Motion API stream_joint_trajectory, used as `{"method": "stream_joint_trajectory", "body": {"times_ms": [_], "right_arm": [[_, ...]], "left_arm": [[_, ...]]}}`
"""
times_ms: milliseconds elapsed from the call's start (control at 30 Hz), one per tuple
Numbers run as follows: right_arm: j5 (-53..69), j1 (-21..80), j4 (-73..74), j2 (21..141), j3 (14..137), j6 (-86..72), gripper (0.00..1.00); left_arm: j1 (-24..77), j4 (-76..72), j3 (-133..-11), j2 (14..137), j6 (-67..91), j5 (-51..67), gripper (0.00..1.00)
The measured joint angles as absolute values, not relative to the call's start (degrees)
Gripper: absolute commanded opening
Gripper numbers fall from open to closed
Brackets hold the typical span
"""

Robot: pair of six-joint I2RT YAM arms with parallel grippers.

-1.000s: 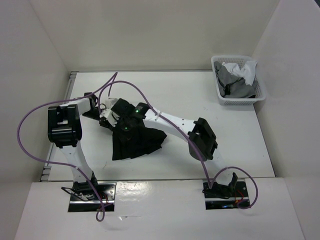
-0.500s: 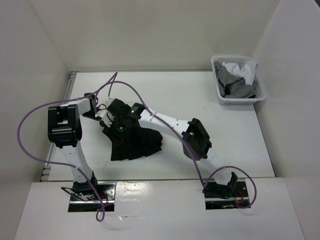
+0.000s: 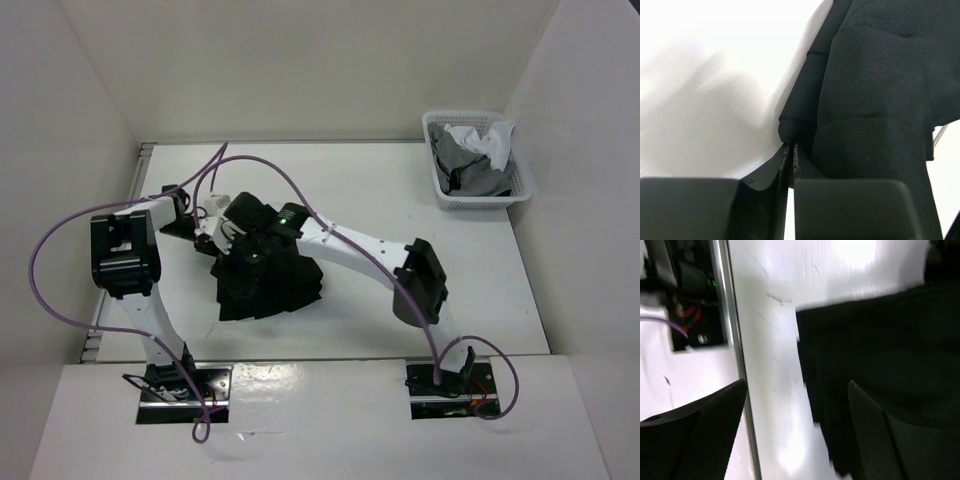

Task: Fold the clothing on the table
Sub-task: Fold the skirt

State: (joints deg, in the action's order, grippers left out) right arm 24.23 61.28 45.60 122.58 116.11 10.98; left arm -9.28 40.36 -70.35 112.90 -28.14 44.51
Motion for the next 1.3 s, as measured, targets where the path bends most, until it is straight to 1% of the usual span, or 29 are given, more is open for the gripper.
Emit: {"method": "stream_joint_trajectory", "body": {"times_ms": [33, 100, 133, 167, 267, 300, 433, 467, 500, 600, 700, 800, 867, 967, 1033, 1067, 1200, 1300], "right_arm": [[23.33, 61.28, 45.01, 119.98, 113.69, 11.9, 0.88], [20.95, 61.14, 44.23, 114.08, 108.12, 13.45, 0.92], [19.81, 60.84, 44.14, 111.22, 105.56, 14.04, 0.94], [18.52, 60.45, 43.81, 107.98, 103.04, 14.72, 0.95], [15.25, 57.19, 41.74, 99.2, 96.27, 16.36, 0.98], [14.46, 55.11, 40.84, 96.79, 94.52, 16.67, 0.99], [10.79, 43.27, 38.11, 88.29, 87.88, 17.93, 0.99], [9.72, 40.6, 37.67, 86.65, 86.37, 18.0, 0.99], [8.49, 38.13, 37.21, 84.82, 84.55, 18.02, 0.99], [5.54, 34.89, 36.82, 78.83, 78.3, 17.87, 0.99], [5.19, 33.39, 36.93, 71.5, 71.7, 17.67, 0.99], [5.82, 28.42, 36.82, 63.99, 66.81, 17.56, 0.99], [6.44, 24.6, 36.47, 58.98, 64.07, 17.19, 0.99], [7.44, 22.55, 35.94, 52.14, 60.53, 16.34, 0.99], [8.78, 22.17, 35.55, 48.47, 58.19, 15.97, 0.99], [9.32, 21.96, 35.11, 47.13, 56.95, 15.9, 0.99], [10.44, 20.91, 35.09, 45.39, 55.05, 15.68, 0.99], [11.31, 20.6, 34.81, 45.6, 54.54, 15.62, 0.99]], "left_arm": [[-9.96, 40.47, -70.35, 112.31, -28.14, 44.27, 0.22], [-12.03, 40.86, -70.35, 110.56, -28.47, 43.62, 0.31], [-13.37, 41.19, -70.35, 109.32, -28.6, 43.24, 0.37], [-14.76, 41.56, -70.37, 107.87, -28.82, 43.07, 0.47], [-18.83, 43.24, -70.43, 103.02, -30.04, 42.68, 0.59], [-20.23, 44.05, -70.57, 101.21, -30.22, 42.5, 0.67], [-23.49, 46.83, -71.11, 93.86, -31.46, 41.98, 0.85], [-23.79, 47.48, -71.26, 91.72, -31.46, 41.85, 0.91], [-23.92, 47.9, -71.4, 89.32, -31.35, 41.8, 0.93], [-23.99, 48.51, -71.57, 82.02, -30.65, 42.22, 0.98], [-23.81, 48.8, -71.57, 75.61, -29.04, 44.25, 0.98], [-22.63, 49.06, -71.57, 72.58, -27.59, 46.96, 0.98], [-20.99, 49.41, -71.57, 72.86, -26.57, 49.32, 0.98], [-18.2, 49.98, -71.57, 77.12, -25.96, 52.97, 0.97], [-16.43, 51.03, -71.81, 82.41, -25.71, 55.55, 0.97], [-15.66, 51.92, -72.03, 85.76, -26.28, 56.9, 0.96], [-13.61, 57.04, -75.05, 99.68, -31.03, 61.19, 0.91], [-12.53, 61.6, -77.17, 109.06, -36.6, 63.44, 0.9]]}}
